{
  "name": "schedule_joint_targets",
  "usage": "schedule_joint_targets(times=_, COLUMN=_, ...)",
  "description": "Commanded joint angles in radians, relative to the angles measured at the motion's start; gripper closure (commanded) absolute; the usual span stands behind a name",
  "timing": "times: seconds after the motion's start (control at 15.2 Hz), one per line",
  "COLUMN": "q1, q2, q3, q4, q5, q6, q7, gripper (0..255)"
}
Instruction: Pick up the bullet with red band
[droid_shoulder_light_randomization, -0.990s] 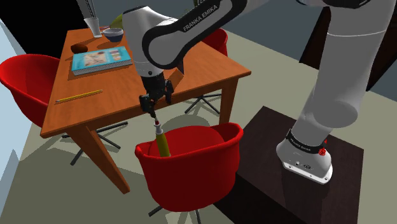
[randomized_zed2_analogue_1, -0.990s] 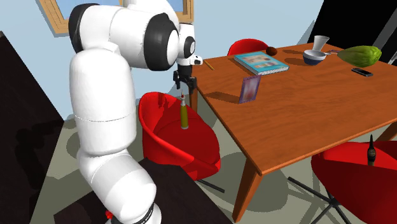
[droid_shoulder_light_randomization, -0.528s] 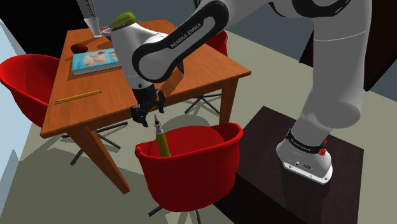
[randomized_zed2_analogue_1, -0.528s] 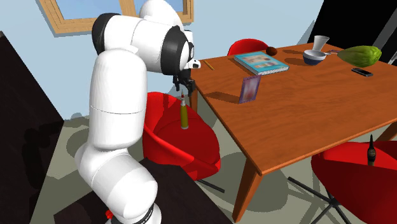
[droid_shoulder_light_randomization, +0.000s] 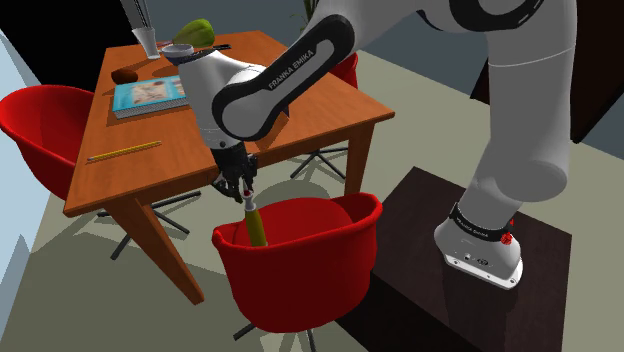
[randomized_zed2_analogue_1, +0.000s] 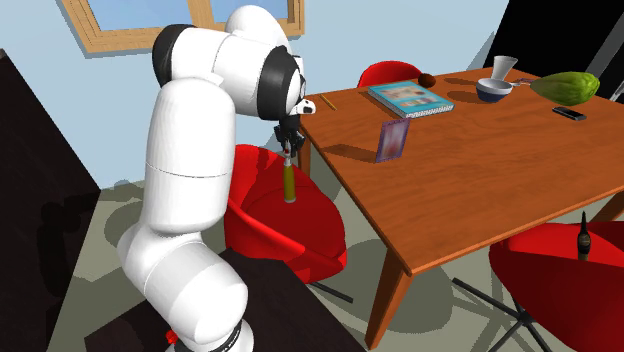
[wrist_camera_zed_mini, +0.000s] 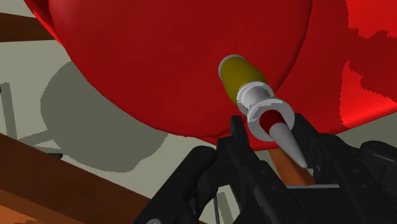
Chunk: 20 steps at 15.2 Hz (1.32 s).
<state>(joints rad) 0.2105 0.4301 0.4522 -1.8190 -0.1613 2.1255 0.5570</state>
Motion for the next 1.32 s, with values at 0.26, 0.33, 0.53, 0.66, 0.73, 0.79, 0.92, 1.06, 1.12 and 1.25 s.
schedule_joint_targets(times=0.26, q1=0.000, q2=0.000, q3=0.000, q4=-0.001, q5=0.000, q6=0.001, q7=0.000, gripper=255)
schedule_joint_targets(times=0.33, q1=0.000, q2=0.000, q3=0.000, q4=-0.001, q5=0.000, q6=0.000, q7=0.000, gripper=255)
schedule_joint_targets(times=0.53, q1=-0.003, q2=-0.015, q3=0.004, q4=0.006, q5=0.008, q6=-0.020, q7=-0.004, gripper=255)
schedule_joint_targets(times=0.66, q1=-0.006, q2=-0.028, q3=0.007, q4=0.015, q5=0.015, q6=-0.042, q7=-0.008, gripper=255)
schedule_joint_targets(times=0.73, q1=-0.007, q2=-0.035, q3=0.009, q4=0.020, q5=0.018, q6=-0.053, q7=-0.010, gripper=255)
schedule_joint_targets(times=0.79, q1=-0.008, q2=-0.041, q3=0.011, q4=0.026, q5=0.021, q6=-0.064, q7=-0.011, gripper=255)
schedule_joint_targets(times=0.92, q1=-0.010, q2=-0.054, q3=0.014, q4=0.037, q5=0.028, q6=-0.086, q7=-0.015, gripper=255)
schedule_joint_targets(times=1.06, q1=-0.012, q2=-0.065, q3=0.017, q4=0.049, q5=0.034, q6=-0.109, q7=-0.018, gripper=255)
schedule_joint_targets(times=1.12, q1=-0.013, q2=-0.071, q3=0.018, q4=0.055, q5=0.037, q6=-0.120, q7=-0.019, gripper=255)
schedule_joint_targets(times=1.25, q1=-0.014, q2=-0.081, q3=0.020, q4=0.069, q5=0.043, q6=-0.143, q7=-0.022, gripper=255)
